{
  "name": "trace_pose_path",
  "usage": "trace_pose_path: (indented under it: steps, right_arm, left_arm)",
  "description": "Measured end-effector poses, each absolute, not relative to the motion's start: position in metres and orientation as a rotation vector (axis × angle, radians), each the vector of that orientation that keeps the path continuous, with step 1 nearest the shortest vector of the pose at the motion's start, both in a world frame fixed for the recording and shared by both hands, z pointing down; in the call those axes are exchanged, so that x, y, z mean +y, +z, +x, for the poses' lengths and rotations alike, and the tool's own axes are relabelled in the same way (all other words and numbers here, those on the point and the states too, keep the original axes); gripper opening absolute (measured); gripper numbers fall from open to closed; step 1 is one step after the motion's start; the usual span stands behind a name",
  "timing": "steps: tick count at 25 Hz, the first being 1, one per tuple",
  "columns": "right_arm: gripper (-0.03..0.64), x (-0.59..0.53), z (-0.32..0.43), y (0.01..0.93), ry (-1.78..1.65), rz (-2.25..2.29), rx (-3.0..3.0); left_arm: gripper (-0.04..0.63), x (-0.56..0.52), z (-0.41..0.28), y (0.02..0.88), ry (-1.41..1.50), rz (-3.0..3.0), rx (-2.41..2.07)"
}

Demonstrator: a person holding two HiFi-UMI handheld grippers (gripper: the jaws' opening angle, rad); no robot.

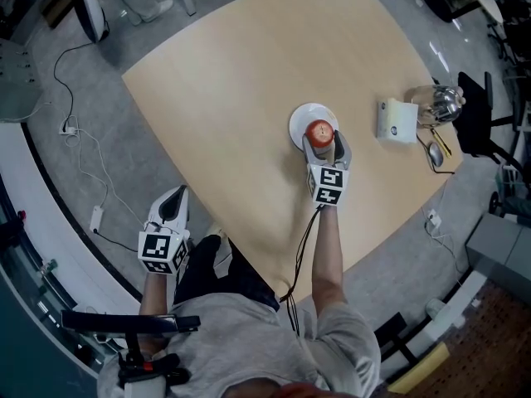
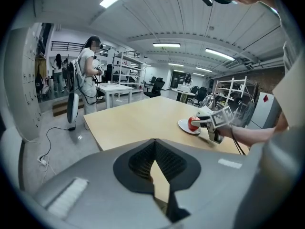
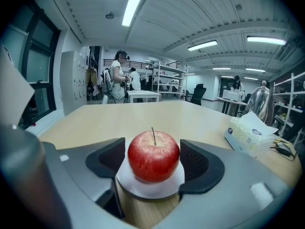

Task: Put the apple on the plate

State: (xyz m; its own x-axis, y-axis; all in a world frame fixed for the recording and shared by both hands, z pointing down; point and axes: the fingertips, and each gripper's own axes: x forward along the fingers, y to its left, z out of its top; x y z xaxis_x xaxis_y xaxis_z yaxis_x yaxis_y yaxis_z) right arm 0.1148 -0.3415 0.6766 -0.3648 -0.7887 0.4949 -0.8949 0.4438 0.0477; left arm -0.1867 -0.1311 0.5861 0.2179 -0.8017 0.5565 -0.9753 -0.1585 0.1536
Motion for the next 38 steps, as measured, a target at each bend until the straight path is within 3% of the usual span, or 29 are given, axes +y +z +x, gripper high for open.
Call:
trace_pose_path:
  steps: [13,38]
  right_arm:
    - [0.354,-0.313,0.126,0.633,0.283,1.482,-2.264]
    - [0.251,-0.200,0.159,0.523,0.252,1.741,-2.262]
  left_arm:
    - [0.020,-0.121,-0.181,0.560,0.424,2.092,-1.637]
    - [0.020,-0.117,-0.143,0.479,0.288,2.380,-1.515]
